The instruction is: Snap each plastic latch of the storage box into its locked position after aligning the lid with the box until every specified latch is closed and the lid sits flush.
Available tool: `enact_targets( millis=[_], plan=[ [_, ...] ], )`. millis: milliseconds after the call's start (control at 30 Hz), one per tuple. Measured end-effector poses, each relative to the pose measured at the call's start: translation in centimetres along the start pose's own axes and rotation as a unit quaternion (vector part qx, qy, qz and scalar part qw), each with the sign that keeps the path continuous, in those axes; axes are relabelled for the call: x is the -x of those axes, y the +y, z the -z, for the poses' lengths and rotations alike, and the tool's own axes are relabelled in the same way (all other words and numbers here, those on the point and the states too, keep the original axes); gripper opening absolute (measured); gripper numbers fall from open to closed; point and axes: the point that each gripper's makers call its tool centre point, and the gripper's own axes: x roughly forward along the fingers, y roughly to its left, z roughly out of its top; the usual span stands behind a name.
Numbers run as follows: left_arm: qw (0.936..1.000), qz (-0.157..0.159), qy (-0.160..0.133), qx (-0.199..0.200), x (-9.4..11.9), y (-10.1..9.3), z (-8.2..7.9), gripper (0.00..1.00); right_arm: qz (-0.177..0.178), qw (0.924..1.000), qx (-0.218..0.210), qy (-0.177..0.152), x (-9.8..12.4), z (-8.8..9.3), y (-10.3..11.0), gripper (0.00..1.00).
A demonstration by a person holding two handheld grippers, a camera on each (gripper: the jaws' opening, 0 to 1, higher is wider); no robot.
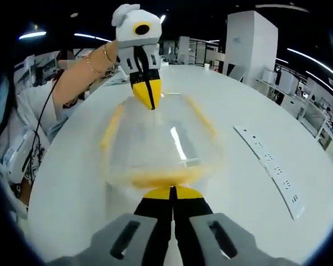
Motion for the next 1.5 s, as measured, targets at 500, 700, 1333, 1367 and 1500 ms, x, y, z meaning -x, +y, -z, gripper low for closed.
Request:
enact_targets(
  millis=[500, 700, 1333, 1367, 1500],
  plan=[
    [0.9992, -0.008, -0.033, 0.02, 0.6, 0.7, -0.1, 0.0, 0.093, 0.9953, -0.002, -0.025, 3.7, -2.4, -2.5, 0.0],
    [0.993, -0.052, -0.105, -0.008, 3.8, 2.3, -1.3, 0.0, 0.086, 0.9939, 0.03, -0.061, 3.6, -6.3, 0.2, 0.0],
    [0.9964, -0.071, -0.027, 0.037, 4.7, 4.4, 7.0, 0.0, 0.071, 0.997, 0.029, -0.013, 0.6, -5.0, 1.4, 0.0],
    [0.9966, -0.069, -0.028, 0.036, 4.6, 4.4, 6.9, 0.0, 0.07, 0.997, 0.028, -0.015, 0.7, -4.9, 1.4, 0.0],
    [0.9975, -0.061, -0.026, 0.025, 4.4, 4.0, 7.0, 0.0, 0.068, 0.9971, 0.025, -0.022, 0.7, -5.0, 1.5, 0.0]
  ],
)
